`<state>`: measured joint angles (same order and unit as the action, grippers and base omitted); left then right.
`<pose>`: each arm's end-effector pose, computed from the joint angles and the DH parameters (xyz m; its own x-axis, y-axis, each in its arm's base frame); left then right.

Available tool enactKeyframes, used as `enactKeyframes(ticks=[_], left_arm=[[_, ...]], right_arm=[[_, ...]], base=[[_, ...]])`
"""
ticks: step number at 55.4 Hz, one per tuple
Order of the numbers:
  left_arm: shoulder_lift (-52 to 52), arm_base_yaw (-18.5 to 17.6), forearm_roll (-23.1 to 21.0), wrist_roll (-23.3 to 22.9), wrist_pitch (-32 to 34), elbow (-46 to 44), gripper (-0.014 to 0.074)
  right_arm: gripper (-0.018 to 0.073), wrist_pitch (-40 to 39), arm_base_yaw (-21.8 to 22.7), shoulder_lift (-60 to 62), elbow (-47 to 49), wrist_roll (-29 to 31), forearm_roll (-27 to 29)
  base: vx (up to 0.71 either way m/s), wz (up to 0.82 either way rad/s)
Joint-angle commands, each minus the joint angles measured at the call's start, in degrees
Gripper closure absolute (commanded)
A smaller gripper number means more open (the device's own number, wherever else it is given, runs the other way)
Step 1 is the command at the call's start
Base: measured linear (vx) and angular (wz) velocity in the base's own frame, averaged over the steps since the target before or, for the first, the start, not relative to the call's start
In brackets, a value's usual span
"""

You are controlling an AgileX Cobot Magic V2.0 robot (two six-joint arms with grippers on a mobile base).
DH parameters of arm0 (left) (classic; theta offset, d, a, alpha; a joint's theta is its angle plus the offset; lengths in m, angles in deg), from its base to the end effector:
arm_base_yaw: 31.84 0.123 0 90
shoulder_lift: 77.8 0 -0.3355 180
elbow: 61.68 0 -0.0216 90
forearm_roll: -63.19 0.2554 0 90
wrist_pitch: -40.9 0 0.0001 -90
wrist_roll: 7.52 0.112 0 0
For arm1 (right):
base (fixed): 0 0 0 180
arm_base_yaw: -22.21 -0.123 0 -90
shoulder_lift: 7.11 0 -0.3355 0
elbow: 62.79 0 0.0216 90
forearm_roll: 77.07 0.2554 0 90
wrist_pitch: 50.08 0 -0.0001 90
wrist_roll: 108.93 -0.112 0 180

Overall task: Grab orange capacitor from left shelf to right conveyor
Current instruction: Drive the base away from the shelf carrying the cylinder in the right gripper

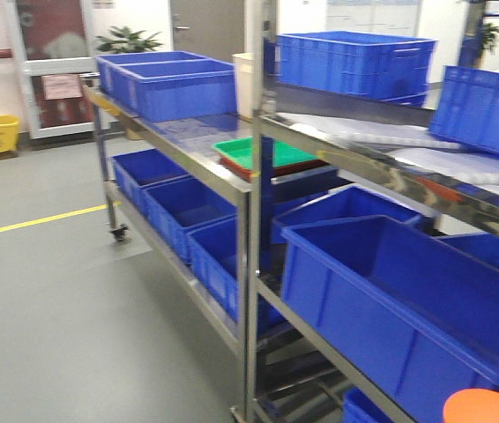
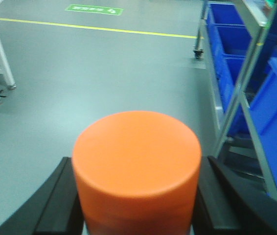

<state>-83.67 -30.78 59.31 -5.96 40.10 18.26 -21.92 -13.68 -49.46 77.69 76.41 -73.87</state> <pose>0.0312 0.0005 0.2040 0.0598 -0.0394 -0.9974 -0.0151 0.9991 -0.0403 0.0850 0.0651 0.3681 -0.2501 -0.2352 -0.9392 -0.6177 0.7858 -0.0323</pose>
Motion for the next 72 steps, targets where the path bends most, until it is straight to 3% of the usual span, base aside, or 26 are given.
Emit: enactKeyframes(ticks=[1, 72], left_arm=[[0.7, -0.4, -0.3, -0.1, 4.7, 1.9, 0.0603], [0.6, -1.0, -0.3, -0.1, 4.7, 1.9, 0.0603]], right_arm=[[0.0243, -4.9, -0.1, 0.1, 1.7, 0.2, -0.4], [0.0243, -5.0, -0.1, -0.1, 1.7, 0.2, -0.4]], base=[[0.0, 0.27], [0.04, 0.23]])
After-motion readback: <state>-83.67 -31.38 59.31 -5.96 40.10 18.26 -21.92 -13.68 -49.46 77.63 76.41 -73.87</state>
